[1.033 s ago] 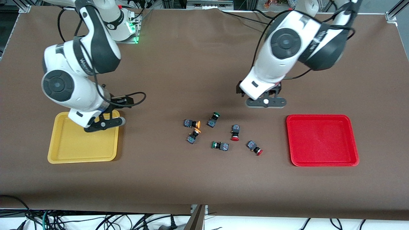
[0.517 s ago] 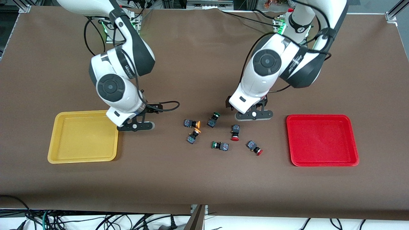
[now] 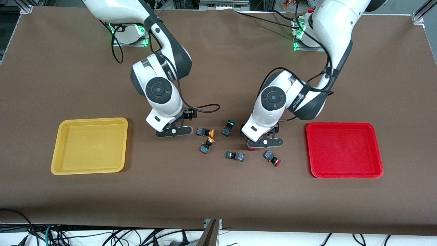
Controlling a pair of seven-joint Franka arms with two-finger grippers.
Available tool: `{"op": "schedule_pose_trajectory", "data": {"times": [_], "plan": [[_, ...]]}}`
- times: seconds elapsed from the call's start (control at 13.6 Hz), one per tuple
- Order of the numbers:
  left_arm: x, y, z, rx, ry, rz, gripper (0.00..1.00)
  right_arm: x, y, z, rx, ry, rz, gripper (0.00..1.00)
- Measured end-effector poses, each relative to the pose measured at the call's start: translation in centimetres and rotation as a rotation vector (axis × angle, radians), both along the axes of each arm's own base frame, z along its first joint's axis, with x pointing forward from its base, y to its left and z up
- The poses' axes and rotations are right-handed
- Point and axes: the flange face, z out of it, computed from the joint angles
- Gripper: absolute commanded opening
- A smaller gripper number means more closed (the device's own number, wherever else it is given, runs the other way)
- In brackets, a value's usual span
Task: Place red and yellow buttons in trays
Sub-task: 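Grasp a red button with the left gripper while the right gripper grasps yellow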
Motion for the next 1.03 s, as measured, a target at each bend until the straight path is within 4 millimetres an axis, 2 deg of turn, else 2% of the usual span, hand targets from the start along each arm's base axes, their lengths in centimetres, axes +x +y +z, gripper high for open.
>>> {"op": "schedule_pose_trajectory", "data": {"times": [0.22, 0.44, 0.66, 0.89, 0.96, 1.03], "plan": [[-0.3, 0.1, -3.6, -0.012, -0.018, -0.011, 1.0, -0.6, 2.4, -3.9, 0.006, -0.022, 0.105, 1.0], [-0.4, 0.6, -5.9, -0.021, -0.029, -0.013, 1.0, -0.8, 4.0, -6.9, 0.024, -0.065, 0.273, 1.0], [-0.7, 0.8, -8.2, 0.002, -0.04, -0.01, 1.0, -0.6, 4.7, -8.7, 0.031, -0.1, 0.436, 1.0], [-1.0, 0.5, -9.5, 0.004, -0.03, 0.003, 1.0, -0.3, 4.4, -9.6, 0.036, -0.109, 0.566, 1.0], [-1.2, 0.3, -9.8, 0.005, -0.028, 0.004, 0.97, -0.2, 4.4, -9.8, 0.037, -0.112, 0.603, 1.0], [-1.4, 0.1, -9.9, 0.005, -0.026, 0.004, 0.61, 0.0, 4.3, -9.9, 0.039, -0.116, 0.641, 1.0]]}}
